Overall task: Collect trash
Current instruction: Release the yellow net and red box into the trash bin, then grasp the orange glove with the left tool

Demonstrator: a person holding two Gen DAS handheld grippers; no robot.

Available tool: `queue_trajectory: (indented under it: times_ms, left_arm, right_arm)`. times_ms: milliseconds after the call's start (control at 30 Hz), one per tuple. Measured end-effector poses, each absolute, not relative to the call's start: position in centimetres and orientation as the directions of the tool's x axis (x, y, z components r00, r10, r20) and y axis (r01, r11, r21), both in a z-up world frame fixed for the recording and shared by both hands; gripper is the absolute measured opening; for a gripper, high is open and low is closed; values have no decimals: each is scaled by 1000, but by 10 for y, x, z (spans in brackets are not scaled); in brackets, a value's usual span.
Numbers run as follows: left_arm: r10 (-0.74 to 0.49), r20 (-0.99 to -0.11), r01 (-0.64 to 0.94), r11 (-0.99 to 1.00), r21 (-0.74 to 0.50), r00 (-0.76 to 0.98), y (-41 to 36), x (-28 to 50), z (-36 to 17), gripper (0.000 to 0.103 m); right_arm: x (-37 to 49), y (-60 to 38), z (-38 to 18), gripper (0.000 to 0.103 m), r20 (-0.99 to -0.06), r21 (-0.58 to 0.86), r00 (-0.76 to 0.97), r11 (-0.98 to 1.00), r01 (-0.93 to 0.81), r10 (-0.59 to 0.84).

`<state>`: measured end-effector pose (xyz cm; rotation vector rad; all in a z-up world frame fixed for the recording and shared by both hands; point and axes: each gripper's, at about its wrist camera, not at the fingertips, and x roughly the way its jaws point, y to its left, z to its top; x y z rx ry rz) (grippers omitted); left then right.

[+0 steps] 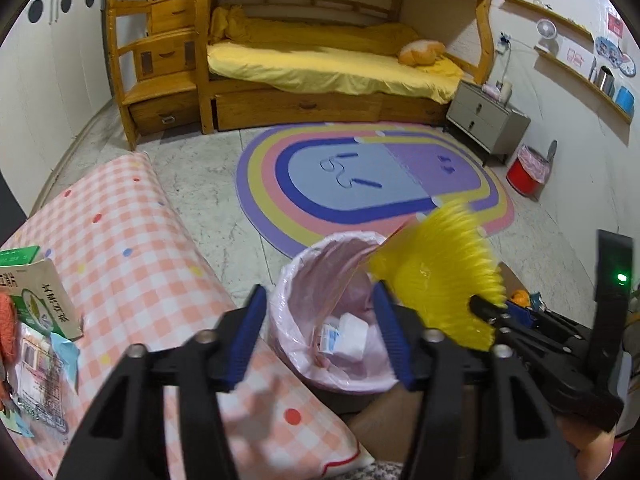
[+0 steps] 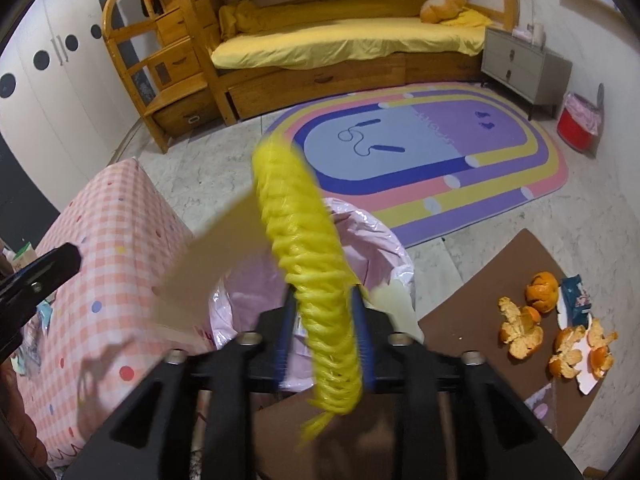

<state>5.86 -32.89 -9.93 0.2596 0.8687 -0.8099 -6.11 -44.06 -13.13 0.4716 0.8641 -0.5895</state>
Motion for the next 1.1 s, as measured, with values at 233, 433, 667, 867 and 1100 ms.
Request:
queue_trajectory:
  times_ms: [233,433,667,867,1100]
  left_arm:
    - [-467,-770,683,728,-57,434,-303,67,-102,56]
    - [-455,-764,657,752,-53,458,-271,66,-95,56]
    - [-444,-746,621,782,-52,496,-228,62,-79,56]
    - [-409,-734,557,829,-50,543,-174,58,-73,64]
    - [-327,-730,463,886,-17,600,-106,64,-72,69]
  right_arm:
    - [-67,-435,-124,48,-801,146,518,742,655,-301]
    - [-75,-419,-102,47,-772,148,552,755,639,-316]
    - [-77,-389,-73,47,-730,173,620,800,575,-288]
    - [-64,-349,-48,47,-692,204,699,879,431,-182]
    - [-38,-292,-29,48,-666,164,738,942,294,-114]
